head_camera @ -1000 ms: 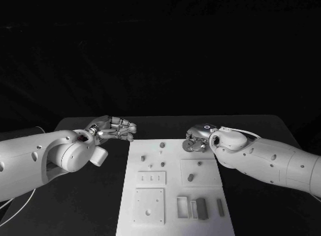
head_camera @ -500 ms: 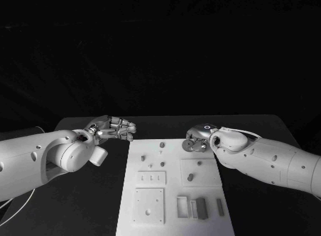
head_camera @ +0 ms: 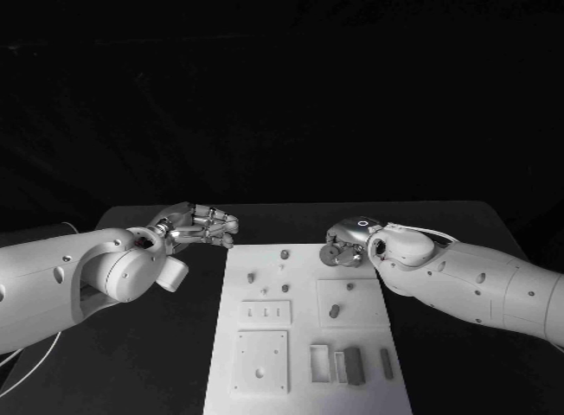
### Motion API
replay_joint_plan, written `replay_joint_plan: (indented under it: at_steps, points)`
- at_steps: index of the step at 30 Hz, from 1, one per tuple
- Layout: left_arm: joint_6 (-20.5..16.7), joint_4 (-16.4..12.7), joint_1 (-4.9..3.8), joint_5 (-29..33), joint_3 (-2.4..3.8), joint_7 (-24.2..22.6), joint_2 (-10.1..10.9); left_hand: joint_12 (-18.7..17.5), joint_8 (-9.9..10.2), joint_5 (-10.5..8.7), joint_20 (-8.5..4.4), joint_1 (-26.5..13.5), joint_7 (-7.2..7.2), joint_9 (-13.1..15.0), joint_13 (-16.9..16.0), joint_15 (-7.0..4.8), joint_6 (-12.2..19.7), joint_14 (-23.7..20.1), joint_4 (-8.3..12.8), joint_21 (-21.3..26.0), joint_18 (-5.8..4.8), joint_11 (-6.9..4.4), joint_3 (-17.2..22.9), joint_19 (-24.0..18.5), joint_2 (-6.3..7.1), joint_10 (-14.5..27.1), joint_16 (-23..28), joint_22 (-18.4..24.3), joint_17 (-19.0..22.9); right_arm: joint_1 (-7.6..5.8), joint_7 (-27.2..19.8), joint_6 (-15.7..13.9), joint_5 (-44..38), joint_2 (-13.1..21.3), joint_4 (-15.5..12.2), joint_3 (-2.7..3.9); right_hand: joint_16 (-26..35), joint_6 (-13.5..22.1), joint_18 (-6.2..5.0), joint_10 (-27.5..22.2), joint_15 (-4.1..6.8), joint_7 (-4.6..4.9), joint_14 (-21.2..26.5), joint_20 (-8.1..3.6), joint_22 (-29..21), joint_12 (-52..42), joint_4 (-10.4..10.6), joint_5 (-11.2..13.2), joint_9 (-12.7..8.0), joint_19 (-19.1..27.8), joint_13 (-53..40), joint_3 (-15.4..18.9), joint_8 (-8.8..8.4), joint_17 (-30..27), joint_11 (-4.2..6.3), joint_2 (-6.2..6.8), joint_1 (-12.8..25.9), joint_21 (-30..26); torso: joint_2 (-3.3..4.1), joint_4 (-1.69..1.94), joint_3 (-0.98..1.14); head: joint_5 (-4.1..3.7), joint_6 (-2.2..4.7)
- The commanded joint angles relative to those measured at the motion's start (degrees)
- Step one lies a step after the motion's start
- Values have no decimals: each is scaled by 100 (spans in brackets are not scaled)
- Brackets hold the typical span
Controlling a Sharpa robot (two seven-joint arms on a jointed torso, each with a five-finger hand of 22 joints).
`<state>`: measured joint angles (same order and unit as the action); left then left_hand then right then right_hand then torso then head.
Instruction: Assemble the parts on the task board
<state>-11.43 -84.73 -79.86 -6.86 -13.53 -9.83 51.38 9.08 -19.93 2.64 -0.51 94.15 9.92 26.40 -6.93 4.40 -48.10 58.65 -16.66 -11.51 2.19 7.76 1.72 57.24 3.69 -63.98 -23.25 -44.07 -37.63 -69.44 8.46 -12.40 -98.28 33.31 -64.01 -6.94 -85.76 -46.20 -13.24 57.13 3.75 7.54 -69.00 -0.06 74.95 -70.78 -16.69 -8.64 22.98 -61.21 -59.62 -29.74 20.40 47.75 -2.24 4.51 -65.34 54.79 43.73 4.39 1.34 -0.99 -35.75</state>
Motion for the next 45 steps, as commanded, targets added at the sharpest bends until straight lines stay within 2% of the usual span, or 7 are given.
replay_joint_plan:
  at_steps: [1, 6, 12, 25, 32, 38, 45]
  points:
    - [0, -16, -9, -17, 4, -41, -6, -21, 39, 18, -48, -24, 22, 10, 6, 27, 1, 3, 2, 25, 110, 3, 15, -8, 12, -42, 30, 7, -8, 53, 26, 41, -209, 0, 29, -37, -23, -764, -176, 16, 40, 8, -20, 2, 109, -35, 4, -8, 62, 18, 12, 7, 49, -9, 82, -61, 16, 31, 3, 1, 3, 1, -6]
    - [-11, -16, -9, -17, 4, -41, -4, -22, 40, 17, -48, -21, 22, 10, 6, 27, 0, 4, 2, 26, 109, 3, 16, -8, 11, -44, 32, 7, -11, 55, 84, -177, -438, 7, 9, -40, -28, -1011, -176, 81, 100, -88, -62, -15, 103, -41, 11, -10, 146, -20, 47, 14, 165, -28, 171, -60, 70, 47, 4, -3, 3, -3, -8]
    - [-20, -28, -9, -22, 4, -40, 14, -24, 40, 17, -48, -20, 22, 11, 5, 27, -1, 5, 1, 27, 109, 3, 17, -7, 12, -46, 35, 7, -14, 55, 158, -350, -615, 56, -133, -39, -29, -1078, -176, 108, 123, -119, -81, -22, 101, -39, 24, -9, 181, -43, 63, 17, 191, -37, 201, -34, 125, 52, 4, -7, 4, 0, -10]
    - [-42, -75, -10, -23, 5, -44, 58, -27, 42, 17, -47, -17, 21, 12, 5, 27, -3, 7, 1, 29, 109, 2, 17, -7, 15, -49, 40, 6, -20, -63, 588, -376, -1128, 274, -1086, 41, -28, -1105, -176, 150, 146, -136, -110, -41, 94, -24, 29, -13, 205, -81, 91, -9, 189, -48, 221, 56, 154, 55, 0, -3, -7, 36, 18]
    - [-57, -89, -11, -24, 8, -49, 63, -29, 43, 17, -47, -17, 21, 13, 5, 27, -4, 7, 1, 30, 109, 2, 17, -6, 18, -50, 43, 6, -23, -115, 721, -346, -1309, 166, -1457, 58, -21, -1104, -176, 163, 151, -137, -117, -48, 89, -11, 33, -12, 210, -92, 106, -28, 180, -55, 223, 86, 156, 50, 0, 6, -16, 61, 14]
    - [-69, -30, -24, -25, 17, -39, 9, -31, 44, 17, -47, -16, 21, 14, 5, 27, -5, 8, 1, 31, 108, 2, 17, -6, 19, -51, 46, 5, -25, -115, 709, -271, -1302, -102, -1363, 58, -17, -1099, -176, 169, 153, -136, -120, -51, 87, -4, 37, -13, 211, -96, 114, -38, 173, -59, 222, 87, 159, 46, 1, 30, -20, 56, 7]
    - [-61, -3, -56, -25, 20, -43, -77, -33, 45, 18, -47, -16, 21, 14, 4, 28, -5, 8, 0, 33, 108, 3, 18, -6, 17, -52, 49, 5, -28, -89, 685, -264, -1325, -474, -1004, 37, -13, -1091, -176, 175, 155, -134, -123, -54, 85, 3, 33, -14, 212, -100, 122, -54, 162, -62, 221, 79, 154, 42, 9, 8, -6, 79, -9]
